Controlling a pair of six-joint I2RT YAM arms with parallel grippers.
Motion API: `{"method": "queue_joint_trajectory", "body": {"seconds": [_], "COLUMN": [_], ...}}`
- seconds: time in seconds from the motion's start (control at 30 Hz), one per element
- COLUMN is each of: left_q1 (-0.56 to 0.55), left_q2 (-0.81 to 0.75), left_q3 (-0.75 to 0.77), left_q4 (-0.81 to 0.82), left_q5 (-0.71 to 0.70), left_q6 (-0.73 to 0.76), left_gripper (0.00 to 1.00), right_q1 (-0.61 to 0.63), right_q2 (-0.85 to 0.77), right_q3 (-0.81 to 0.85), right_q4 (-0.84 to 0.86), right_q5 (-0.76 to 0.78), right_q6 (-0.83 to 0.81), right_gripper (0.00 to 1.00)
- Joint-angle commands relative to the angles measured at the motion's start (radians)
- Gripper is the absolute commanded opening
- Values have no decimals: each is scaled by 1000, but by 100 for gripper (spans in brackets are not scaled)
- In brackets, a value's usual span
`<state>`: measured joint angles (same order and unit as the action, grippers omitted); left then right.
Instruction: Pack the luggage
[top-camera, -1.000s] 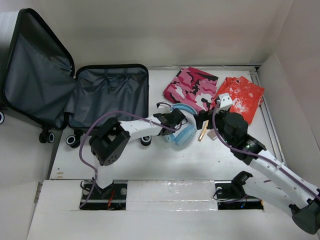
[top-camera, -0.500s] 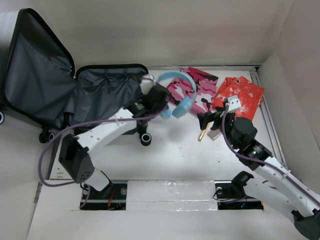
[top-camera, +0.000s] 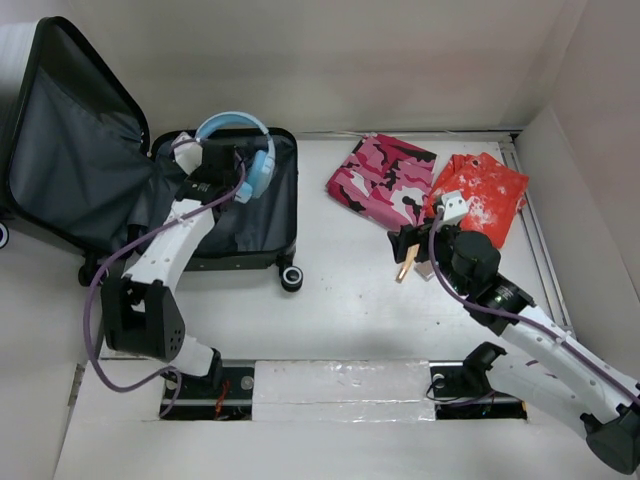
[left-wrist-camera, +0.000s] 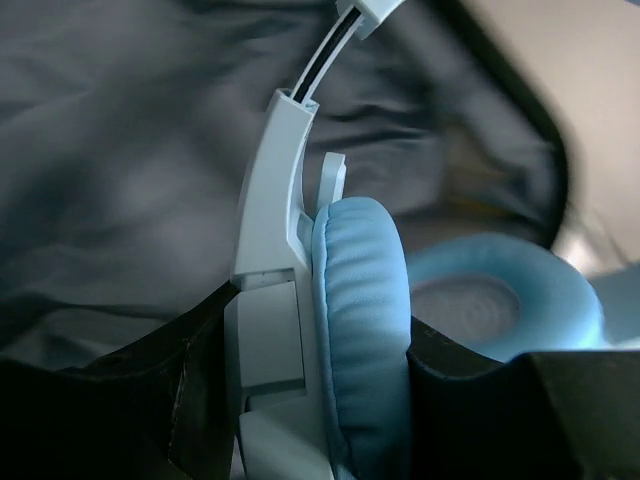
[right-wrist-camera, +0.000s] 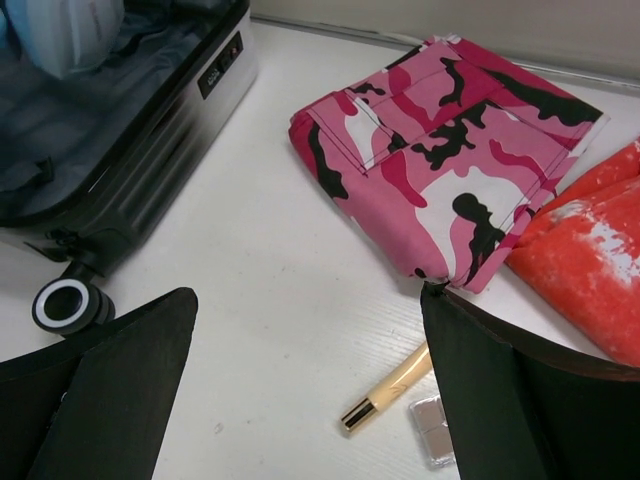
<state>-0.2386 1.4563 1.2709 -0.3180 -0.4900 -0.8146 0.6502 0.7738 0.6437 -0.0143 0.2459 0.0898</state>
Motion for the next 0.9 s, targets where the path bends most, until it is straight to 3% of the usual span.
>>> {"method": "queue_joint_trajectory", "body": {"seconds": [0.0, 0.07, 0.1, 0.17, 0.23, 0.33, 0.5, 0.6, 0.67, 0.7, 0.73, 0.8, 0.87], "left_q1": [51, 51, 51, 61, 61, 61, 38, -109, -229, -363, -430, -587, -660], "left_q2": [33, 42, 58, 70, 79, 56, -49, -137, -148, -148, -125, -52, 10], "left_q3": [-21, -57, -58, -70, -70, -100, -166, -176, -176, -165, -165, -142, -142], "left_q4": [53, 53, 53, 53, 53, 63, 115, 172, 209, 236, 253, 281, 316], "left_q5": [37, 8, 8, 8, -2, -2, -16, -105, -133, -148, -148, -148, -58], "left_q6": [-49, -49, -49, -49, -58, -70, -69, 15, 119, 143, 166, 199, 218], "left_gripper": [20, 29, 44, 54, 72, 88, 89, 84, 79, 77, 75, 69, 65], "right_q1": [11, 11, 11, 11, 11, 11, 11, 11, 11, 11, 11, 11, 11], "right_q2": [4, 4, 4, 4, 4, 4, -5, -16, -16, -28, -28, -63, -108], "right_q3": [1, 1, 1, 1, 1, 1, 1, -9, -9, 0, 23, 56, 105], "right_q4": [62, 62, 62, 62, 62, 62, 62, 62, 53, 27, 4, -85, -145], "right_q5": [-20, -20, -20, -20, -10, 1, 27, 68, 102, 140, 165, 243, 303], "right_q6": [-7, -7, -7, -7, -7, -7, 2, 13, 25, 36, 45, 76, 100], "right_gripper": [99, 99, 99, 99, 99, 99, 99, 93, 81, 74, 69, 48, 41]}}
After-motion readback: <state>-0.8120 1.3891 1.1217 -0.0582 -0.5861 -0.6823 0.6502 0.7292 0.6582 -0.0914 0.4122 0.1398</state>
